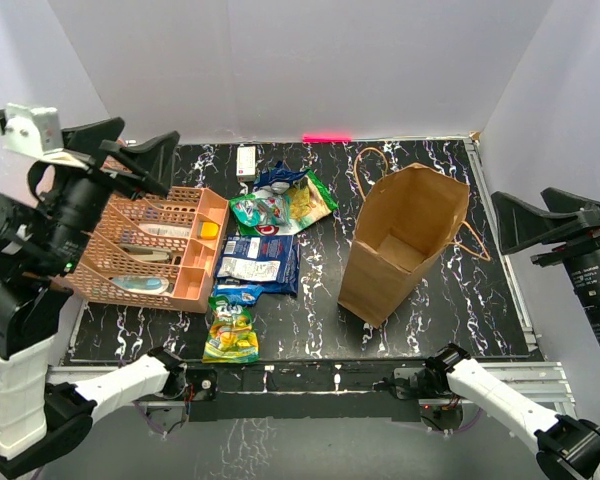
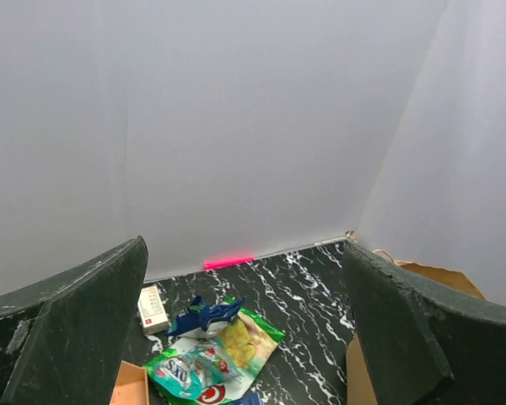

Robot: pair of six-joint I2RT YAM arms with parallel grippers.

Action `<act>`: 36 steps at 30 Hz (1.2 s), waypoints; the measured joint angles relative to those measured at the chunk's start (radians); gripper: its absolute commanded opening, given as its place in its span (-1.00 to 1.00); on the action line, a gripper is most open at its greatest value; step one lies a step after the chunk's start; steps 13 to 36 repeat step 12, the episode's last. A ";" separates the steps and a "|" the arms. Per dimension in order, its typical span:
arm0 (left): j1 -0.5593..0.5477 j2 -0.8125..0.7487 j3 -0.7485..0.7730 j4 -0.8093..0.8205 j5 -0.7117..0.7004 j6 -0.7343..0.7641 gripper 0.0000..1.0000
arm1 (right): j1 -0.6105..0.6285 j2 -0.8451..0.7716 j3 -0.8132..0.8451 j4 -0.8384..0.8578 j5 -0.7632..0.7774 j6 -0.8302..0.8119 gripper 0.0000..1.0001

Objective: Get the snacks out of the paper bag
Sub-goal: Reset both arms

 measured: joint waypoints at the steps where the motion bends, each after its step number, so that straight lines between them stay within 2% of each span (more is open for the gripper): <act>1: 0.000 -0.013 0.000 -0.005 -0.011 0.005 0.97 | 0.000 0.002 0.001 0.010 -0.011 -0.005 0.97; 11: 0.000 -0.056 -0.004 -0.018 -0.077 0.025 0.97 | 0.000 0.026 -0.001 0.053 -0.033 -0.012 0.97; 36: 0.000 -0.055 -0.004 -0.022 -0.078 0.025 0.97 | 0.000 0.026 -0.004 0.058 -0.033 -0.012 0.97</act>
